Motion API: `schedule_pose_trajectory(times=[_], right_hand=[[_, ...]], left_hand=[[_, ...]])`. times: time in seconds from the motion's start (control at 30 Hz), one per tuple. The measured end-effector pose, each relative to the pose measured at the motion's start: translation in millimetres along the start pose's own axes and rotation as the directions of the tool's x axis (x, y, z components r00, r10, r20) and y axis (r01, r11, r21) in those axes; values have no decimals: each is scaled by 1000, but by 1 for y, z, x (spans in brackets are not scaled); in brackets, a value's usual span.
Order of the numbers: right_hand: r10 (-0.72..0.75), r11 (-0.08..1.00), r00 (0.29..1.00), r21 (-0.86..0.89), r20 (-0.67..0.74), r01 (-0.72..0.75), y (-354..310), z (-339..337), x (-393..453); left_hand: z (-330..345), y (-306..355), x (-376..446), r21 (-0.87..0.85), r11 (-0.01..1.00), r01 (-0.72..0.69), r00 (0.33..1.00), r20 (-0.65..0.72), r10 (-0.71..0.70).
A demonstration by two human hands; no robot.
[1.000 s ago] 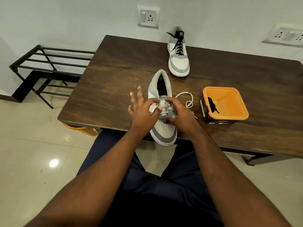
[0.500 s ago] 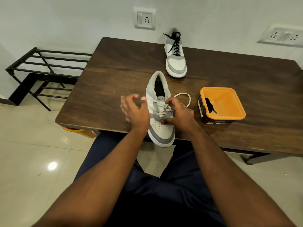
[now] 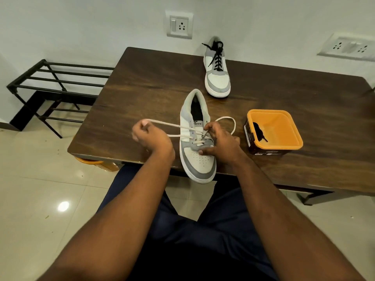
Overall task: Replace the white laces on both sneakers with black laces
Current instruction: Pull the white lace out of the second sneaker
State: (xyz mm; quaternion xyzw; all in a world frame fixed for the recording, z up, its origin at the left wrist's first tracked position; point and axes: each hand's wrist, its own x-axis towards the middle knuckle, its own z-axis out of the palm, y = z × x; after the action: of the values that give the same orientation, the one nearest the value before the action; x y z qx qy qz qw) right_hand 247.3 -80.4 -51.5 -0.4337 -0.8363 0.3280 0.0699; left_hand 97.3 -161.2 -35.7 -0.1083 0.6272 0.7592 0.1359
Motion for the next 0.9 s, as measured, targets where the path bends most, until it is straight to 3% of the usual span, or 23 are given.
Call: schedule_pose_trajectory(times=[0.03, 0.07, 0.1, 0.13, 0.2, 0.23, 0.27, 0.3, 0.33, 0.37, 0.4, 0.43, 0.47, 0.5, 0.53, 0.6, 0.63, 0.67, 0.7, 0.73, 0.8, 0.83, 0.9], right_hand=[[-5, 1000, 1000, -5, 6, 5, 0, 1, 0], [-10, 1000, 1000, -7, 9, 10, -1, 1, 1], [-16, 1000, 1000, -9, 1, 16, -1, 1, 1], [-21, 1000, 1000, -7, -10, 21, -1, 1, 1], [-24, 1000, 1000, 9, -19, 24, -2, 1, 0], [-30, 999, 999, 17, -16, 30, -2, 1, 0], [-36, 999, 999, 26, -7, 36, -2, 1, 0], [-44, 999, 999, 32, 0, 44, -1, 1, 0], [-52, 998, 999, 42, 0, 52, 0, 1, 0], [-53, 998, 999, 40, -5, 54, 1, 1, 1], [-46, 998, 999, 33, -8, 46, 1, 1, 1], [-32, 999, 999, 16, -12, 32, 1, 1, 1], [-20, 1000, 1000, 1, -18, 20, 1, 1, 1], [-17, 1000, 1000, -13, -20, 17, 0, 0, 0], [-16, 1000, 1000, -20, -20, 15, 0, 0, 0], [-15, 999, 1000, -38, -15, 14, 0, 0, 0], [-22, 998, 1000, -51, -19, 21, -2, 0, 1], [-33, 997, 999, -69, -26, 31, -3, 0, 4], [-49, 995, 998, -83, -26, 46, -6, 2, 8], [-67, 994, 997, -88, -26, 64, -9, 2, 11], [-76, 996, 997, -46, -27, 74, -12, 7, 19], [-68, 997, 997, 25, -37, 69, -13, 7, 20], [-75, 975, 985, 196, -157, 105, -7, 11, 21]], left_hand=[[-2, 4, 2, 69, 997, -22, 999, -34, 24], [-4, 2, 5, 211, 968, -138, 990, 9, 139], [-5, -2, 6, 357, 875, -328, 943, 175, 282], [-6, -6, 4, 452, 702, -551, 825, 420, 377], [-2, -12, -1, 457, 220, -862, 505, 814, 286], [2, -13, -2, 408, 31, -912, 408, 899, 161], [5, -12, -5, 374, -75, -925, 370, 927, 63], [9, -16, -4, 368, -87, -926, 367, 930, 26], [10, -20, -4, 389, -8, -921, 388, 921, 46], [10, -23, -3, 416, 161, -895, 438, 888, 137], [8, -23, -1, 422, 417, -805, 551, 792, 262], [6, -18, 0, 363, 679, -639, 710, 617, 339], [4, -12, 4, 251, 855, -454, 848, 415, 329], [1, -6, 9, 163, 935, -316, 932, 237, 274], [-1, 0, 15, 161, 961, -226, 971, 120, 208], [-7, 7, 23, 365, 921, -132, 991, 60, 118], [-11, 5, 26, 486, 858, -164, 986, 103, 130], [-15, 1, 25, 584, 756, -295, 954, 228, 196], [-18, -4, 22, 629, 605, -488, 866, 434, 248], [-19, -11, 19, 602, 439, -667, 728, 653, 209], [-17, -19, 13, 479, 236, -845, 482, 875, -50], [-15, -20, 11, 440, 191, -877, 419, 897, -140], [-11, -20, 14, 399, 126, -908, 374, 908, -187]])
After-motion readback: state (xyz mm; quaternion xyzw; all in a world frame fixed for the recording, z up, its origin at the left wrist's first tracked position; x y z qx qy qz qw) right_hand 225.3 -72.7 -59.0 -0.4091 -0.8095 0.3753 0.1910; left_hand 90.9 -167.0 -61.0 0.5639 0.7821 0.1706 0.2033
